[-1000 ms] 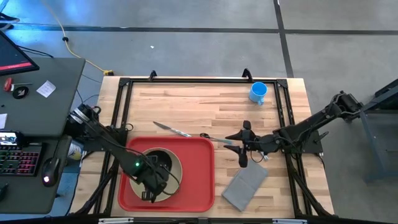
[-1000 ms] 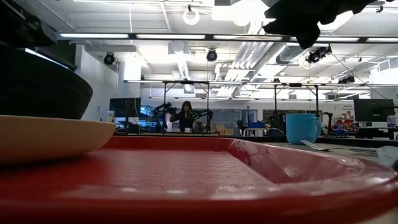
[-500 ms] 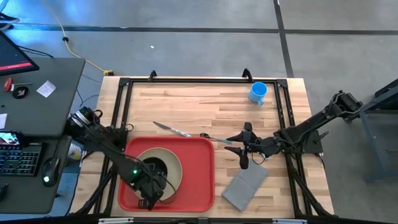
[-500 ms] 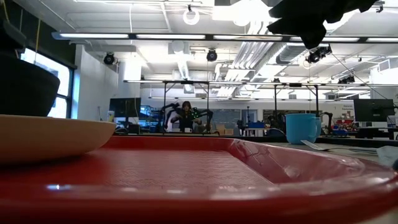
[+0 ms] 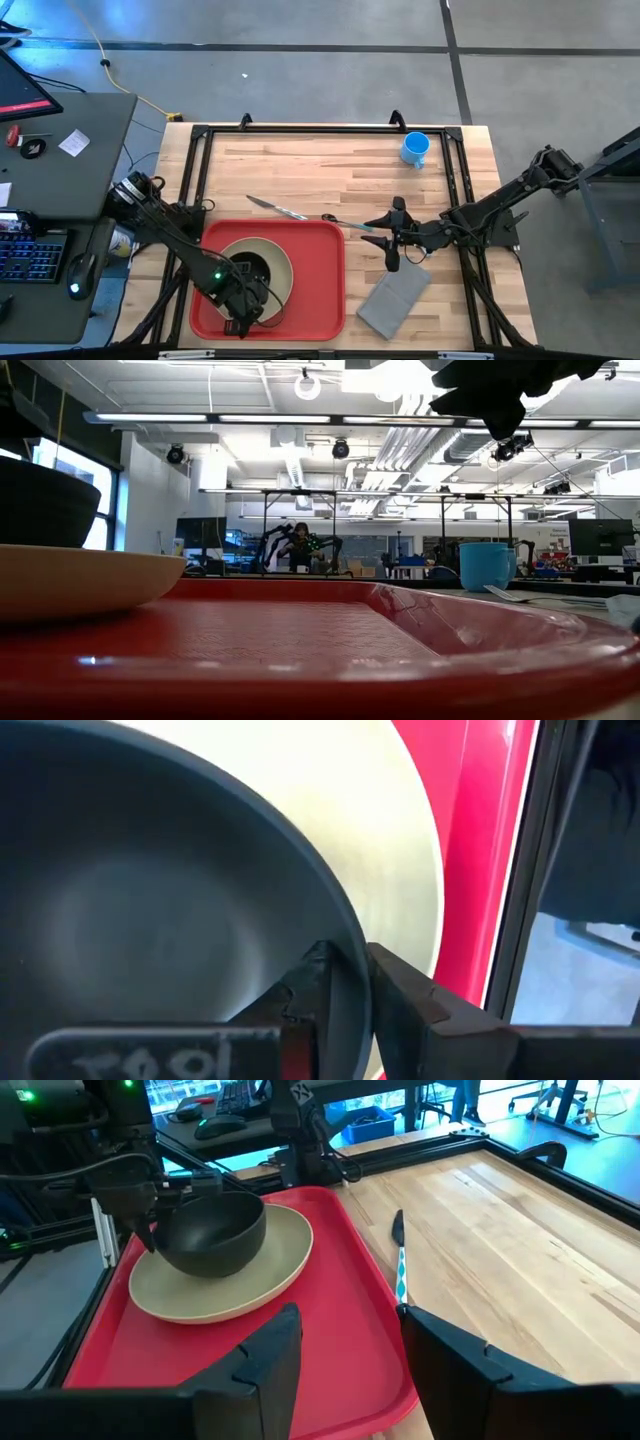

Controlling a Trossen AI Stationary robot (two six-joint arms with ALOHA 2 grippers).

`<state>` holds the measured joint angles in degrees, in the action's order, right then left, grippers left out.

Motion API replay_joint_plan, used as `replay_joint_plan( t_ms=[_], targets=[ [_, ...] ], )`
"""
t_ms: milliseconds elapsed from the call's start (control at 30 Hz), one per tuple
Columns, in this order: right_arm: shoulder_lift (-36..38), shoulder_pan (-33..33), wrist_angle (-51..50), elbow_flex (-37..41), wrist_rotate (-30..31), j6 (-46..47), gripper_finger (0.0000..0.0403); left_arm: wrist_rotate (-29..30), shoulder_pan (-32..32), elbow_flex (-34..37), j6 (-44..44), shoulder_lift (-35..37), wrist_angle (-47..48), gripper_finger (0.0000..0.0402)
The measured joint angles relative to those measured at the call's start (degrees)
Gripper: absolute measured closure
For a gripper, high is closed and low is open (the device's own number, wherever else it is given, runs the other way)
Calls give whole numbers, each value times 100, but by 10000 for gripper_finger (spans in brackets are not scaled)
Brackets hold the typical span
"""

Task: Set up tray
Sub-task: Put the black bowl on top of the light brown plate

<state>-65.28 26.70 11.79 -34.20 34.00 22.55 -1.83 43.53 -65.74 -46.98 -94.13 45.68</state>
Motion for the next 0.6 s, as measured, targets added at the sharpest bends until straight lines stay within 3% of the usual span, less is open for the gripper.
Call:
replay_joint_plan(
  t_ms=[467,600],
  targets=[
    [-500,-19,372,0,-200,-158,238,-60,0,0,17,3,-167,299],
    [-533,-45,616,0,-454,-263,238,-69,0,0,17,4,-163,277]
  ],
)
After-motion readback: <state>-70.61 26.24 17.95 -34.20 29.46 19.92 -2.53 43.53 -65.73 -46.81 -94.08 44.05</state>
